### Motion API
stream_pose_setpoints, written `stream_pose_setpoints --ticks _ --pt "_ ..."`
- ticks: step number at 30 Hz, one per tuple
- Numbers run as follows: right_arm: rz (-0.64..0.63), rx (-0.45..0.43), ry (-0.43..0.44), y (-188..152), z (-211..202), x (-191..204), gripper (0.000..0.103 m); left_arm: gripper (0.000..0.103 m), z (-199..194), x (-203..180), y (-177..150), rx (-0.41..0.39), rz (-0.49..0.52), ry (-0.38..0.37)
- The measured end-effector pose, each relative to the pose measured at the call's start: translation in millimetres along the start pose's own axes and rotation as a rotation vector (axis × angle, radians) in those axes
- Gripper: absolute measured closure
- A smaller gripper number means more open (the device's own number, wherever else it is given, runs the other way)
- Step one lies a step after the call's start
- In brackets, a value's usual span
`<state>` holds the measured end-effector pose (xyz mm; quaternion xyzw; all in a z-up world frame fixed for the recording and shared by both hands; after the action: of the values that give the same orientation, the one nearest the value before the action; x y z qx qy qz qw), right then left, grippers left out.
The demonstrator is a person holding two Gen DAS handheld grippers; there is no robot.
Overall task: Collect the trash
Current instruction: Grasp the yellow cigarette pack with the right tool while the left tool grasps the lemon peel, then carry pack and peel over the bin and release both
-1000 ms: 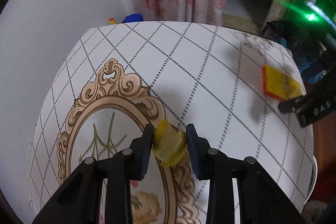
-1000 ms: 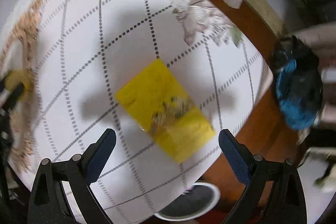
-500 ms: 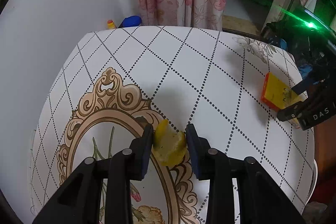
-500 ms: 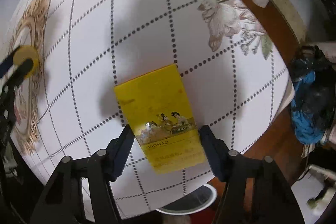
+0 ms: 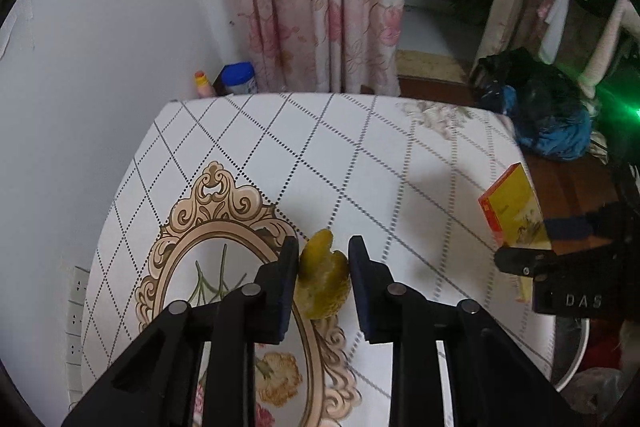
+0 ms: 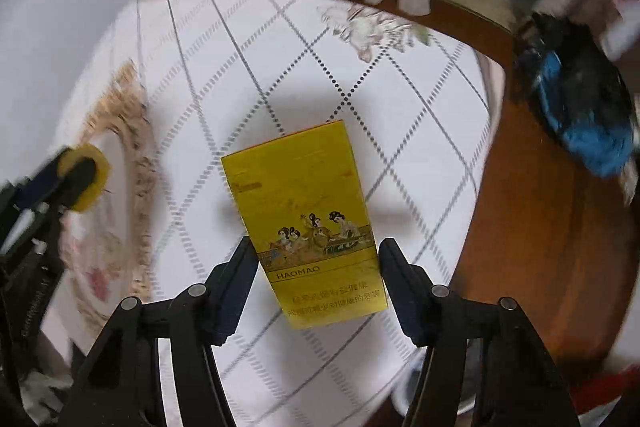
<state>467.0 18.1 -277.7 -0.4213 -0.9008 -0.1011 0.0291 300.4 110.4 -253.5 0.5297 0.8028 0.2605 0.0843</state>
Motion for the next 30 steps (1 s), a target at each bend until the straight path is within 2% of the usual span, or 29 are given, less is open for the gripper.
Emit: stream_pose_setpoints --ticks 5,7,11,16,20,25,27,30 --pt "0.138 -0.155 0.105 -54 -47 -7 0.04 0.083 -45 -14 -4 -0.059 0.042 -0.025" --pt "0.18 -0.227 0.124 -73 -70 -1 0.04 0.083 -62 -22 -4 -0.086 0.057 -0.036" --pt "0.269 -0.339 0.17 -100 -108 -16 0.04 0.083 -98 -40 0 -0.15 0.083 -0.067" --pt "0.406 -0.451 0.187 -147 -158 -78 0.04 0.084 -140 -83 11 -0.23 0.135 -0.147" --pt "0.52 -0.485 0.152 -190 -175 -142 0.04 0.084 -158 -141 19 -0.263 0.204 -0.247" --pt "0.674 -0.43 0.068 -248 -158 -229 0.04 0.084 -140 -236 18 -0.203 0.304 -0.407" --pt "0.737 -0.388 0.047 -269 -140 -263 0.04 0.084 -121 -269 15 -0.139 0.328 -0.466" --pt "0.82 -0.316 0.029 -292 -106 -304 0.041 0.083 -77 -319 8 0.0 0.365 -0.552"
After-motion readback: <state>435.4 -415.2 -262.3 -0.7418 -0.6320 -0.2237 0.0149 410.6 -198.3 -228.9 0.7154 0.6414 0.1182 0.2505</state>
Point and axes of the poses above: each gripper's, at about its wrist camera, not at the fingertips, and z roughly the way its jaws point, x to its left, y to its top, the point moved 1 cm from there along z, roughly the way its jaws point, and after that the axes turned 12 degrees about z, right-handed, at the moved point
